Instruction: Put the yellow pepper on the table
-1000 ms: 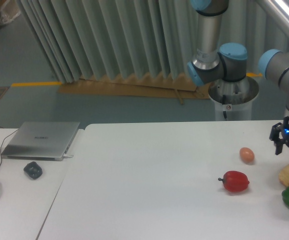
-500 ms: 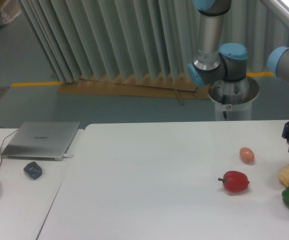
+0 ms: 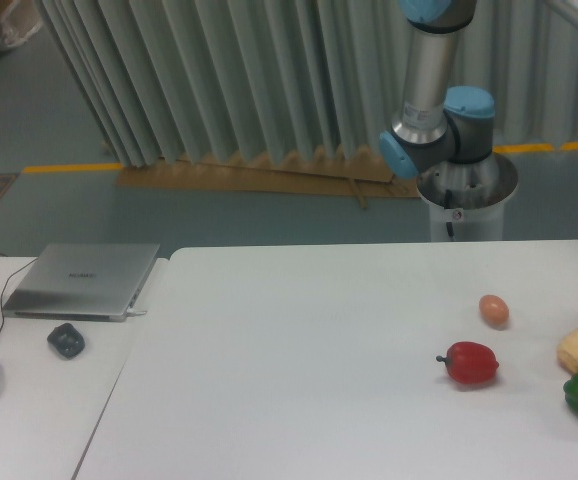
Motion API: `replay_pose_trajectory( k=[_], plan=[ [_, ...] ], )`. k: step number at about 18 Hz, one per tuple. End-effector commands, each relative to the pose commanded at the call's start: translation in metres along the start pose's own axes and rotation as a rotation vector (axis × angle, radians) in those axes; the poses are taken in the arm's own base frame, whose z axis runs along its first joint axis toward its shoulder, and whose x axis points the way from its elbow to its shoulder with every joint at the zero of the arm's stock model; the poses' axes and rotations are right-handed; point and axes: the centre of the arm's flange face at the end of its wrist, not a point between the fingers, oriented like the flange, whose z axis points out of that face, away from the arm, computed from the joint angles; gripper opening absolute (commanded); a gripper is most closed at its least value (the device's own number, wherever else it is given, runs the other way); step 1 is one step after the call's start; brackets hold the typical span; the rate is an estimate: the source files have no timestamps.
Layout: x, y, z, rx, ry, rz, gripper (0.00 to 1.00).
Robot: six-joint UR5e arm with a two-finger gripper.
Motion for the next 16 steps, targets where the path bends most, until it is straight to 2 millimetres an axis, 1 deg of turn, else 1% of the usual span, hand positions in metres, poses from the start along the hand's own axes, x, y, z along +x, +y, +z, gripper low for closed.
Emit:
replay_pose_trajectory(
  k=[1,3,5,7,8,9,13,15,16],
  plan=[
    [0.0,0.008,0.008,-0.018,0.025,0.062,1.0],
    [0.003,0.017,0.013,-0.037,0.048,0.095,1.0],
    [0.007,0.028,0.024,-0.039,0.071,0.186,1.0],
    [0.013,0.044,0.029,-0.04,0.084,0.217,1.0],
    [0.013,0.047,0.037,-0.038,0.088,0.225,1.0],
    [0.011,0.049,0.038,-0.044,0.084,0.24,1.0],
    [0.025,0.068,0.052,-0.031,0.094,0.285,1.0],
    [0.031,0.073,0.06,-0.024,0.101,0.28,1.0],
    [0.031,0.071,0.062,-0.02,0.104,0.281,1.0]
  ],
)
